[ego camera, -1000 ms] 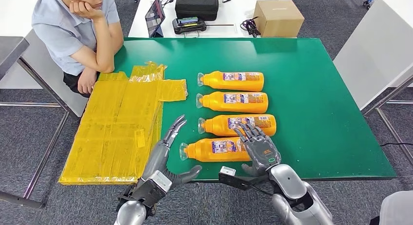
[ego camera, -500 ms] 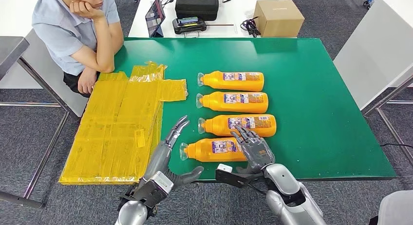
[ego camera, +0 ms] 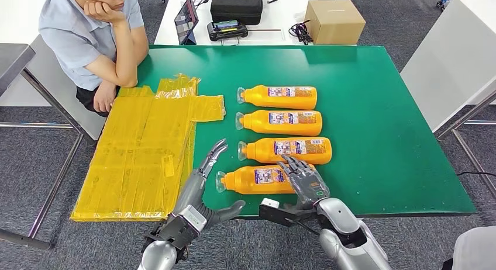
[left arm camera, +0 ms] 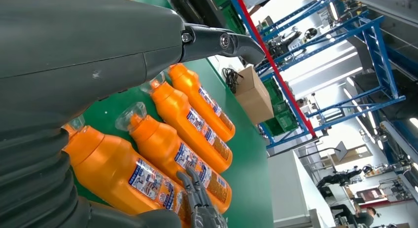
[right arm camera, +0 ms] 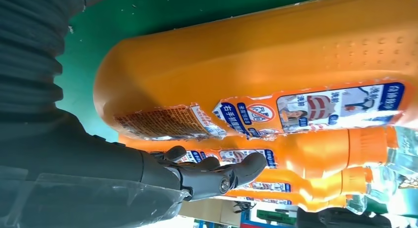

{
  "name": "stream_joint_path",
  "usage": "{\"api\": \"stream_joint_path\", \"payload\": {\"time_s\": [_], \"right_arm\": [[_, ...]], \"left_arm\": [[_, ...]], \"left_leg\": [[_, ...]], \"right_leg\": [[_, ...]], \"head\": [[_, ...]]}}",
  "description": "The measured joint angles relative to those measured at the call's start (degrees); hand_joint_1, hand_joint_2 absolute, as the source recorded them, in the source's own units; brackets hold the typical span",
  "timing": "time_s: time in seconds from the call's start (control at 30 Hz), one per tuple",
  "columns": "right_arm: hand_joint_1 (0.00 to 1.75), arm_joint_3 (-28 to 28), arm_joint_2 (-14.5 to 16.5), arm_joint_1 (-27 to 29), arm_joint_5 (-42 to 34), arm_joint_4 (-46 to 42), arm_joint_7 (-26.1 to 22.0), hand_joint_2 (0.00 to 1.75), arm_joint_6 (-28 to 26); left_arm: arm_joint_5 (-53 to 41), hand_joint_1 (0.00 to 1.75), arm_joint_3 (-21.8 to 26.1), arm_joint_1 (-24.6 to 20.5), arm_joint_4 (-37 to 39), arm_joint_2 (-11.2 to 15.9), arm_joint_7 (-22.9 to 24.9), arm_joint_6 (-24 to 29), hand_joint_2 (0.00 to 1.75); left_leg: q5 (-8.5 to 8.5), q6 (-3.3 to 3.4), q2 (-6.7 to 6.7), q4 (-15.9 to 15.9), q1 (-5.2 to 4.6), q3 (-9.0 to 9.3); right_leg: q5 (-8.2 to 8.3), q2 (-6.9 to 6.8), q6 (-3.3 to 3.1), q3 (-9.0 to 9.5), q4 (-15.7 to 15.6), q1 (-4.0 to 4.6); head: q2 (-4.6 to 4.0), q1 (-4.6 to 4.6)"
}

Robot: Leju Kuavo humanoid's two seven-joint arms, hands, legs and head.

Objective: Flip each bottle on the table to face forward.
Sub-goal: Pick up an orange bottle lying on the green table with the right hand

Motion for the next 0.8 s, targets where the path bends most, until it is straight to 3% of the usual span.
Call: {"api": "stream_joint_path", "payload": {"time_s": [0.4,0.43,0.47,0.5,0.57,0.6,0.63,0.8], "right_arm": [[0.0,0.73,-1.28,-2.46,0.9,3.29,2.2,1.75,3.08],[0.07,0.79,-1.49,-2.68,0.85,3.57,2.23,1.75,3.19],[0.21,0.87,-1.67,-2.9,0.87,3.83,2.28,1.75,3.33],[0.48,0.96,-1.84,-3.11,0.93,4.07,2.4,1.75,3.55],[1.26,1.14,-2.16,-3.51,1.03,4.58,2.75,1.75,4.1],[1.55,1.22,-2.36,-3.69,0.9,4.89,2.9,1.75,4.38],[1.71,1.28,-2.56,-3.85,0.63,5.23,2.97,1.75,4.61],[1.71,1.35,-3.74,-4.87,-1.54,6.98,2.67,1.75,5.15]], "left_arm": [[0.29,0.0,-0.02,-0.01,0.04,0.0,-0.07,-0.01,1.75],[0.32,0.0,-0.02,-0.01,0.04,0.01,-0.07,-0.01,1.75],[0.34,0.0,-0.02,-0.01,0.04,0.01,-0.07,-0.02,1.75],[0.35,0.0,-0.02,-0.01,0.04,0.02,-0.07,-0.05,1.75],[0.39,0.0,-0.02,-0.01,0.04,0.02,-0.12,-0.12,1.75],[0.45,0.0,-0.02,-0.01,0.04,0.02,-0.2,-0.17,1.75],[0.52,0.0,-0.02,-0.01,0.04,0.02,-0.31,-0.22,1.75],[0.97,0.0,-0.02,-0.1,0.24,0.02,-0.87,-0.63,1.75]], "left_leg": [[0.0,0.0,-0.01,0.0,0.0,0.0],[0.0,0.0,0.0,0.0,0.0,0.0],[0.0,0.0,0.0,0.01,0.0,0.01],[0.0,0.0,0.0,0.01,0.0,0.01],[0.0,0.0,-0.01,0.01,0.0,0.01],[0.0,0.0,-0.01,0.01,-0.01,0.02],[0.0,0.0,-0.01,0.01,-0.01,0.02],[0.0,0.01,-0.02,0.01,-0.01,0.15]], "right_leg": [[0.0,0.0,0.0,0.0,0.0,0.0],[0.0,0.0,0.0,0.0,0.0,0.0],[0.0,0.0,0.0,0.0,0.0,0.0],[0.0,0.0,0.0,0.01,0.0,0.0],[0.0,0.0,0.0,0.01,0.0,0.0],[0.0,0.0,0.0,0.01,0.0,0.0],[0.0,0.0,0.0,0.02,0.0,0.0],[0.0,-0.01,0.0,0.12,-0.01,-0.01]], "head": [[0.0,0.0],[0.0,0.0],[0.0,0.0],[0.0,0.0],[0.0,0.01],[0.0,0.0],[0.0,0.01],[0.0,0.0]]}}
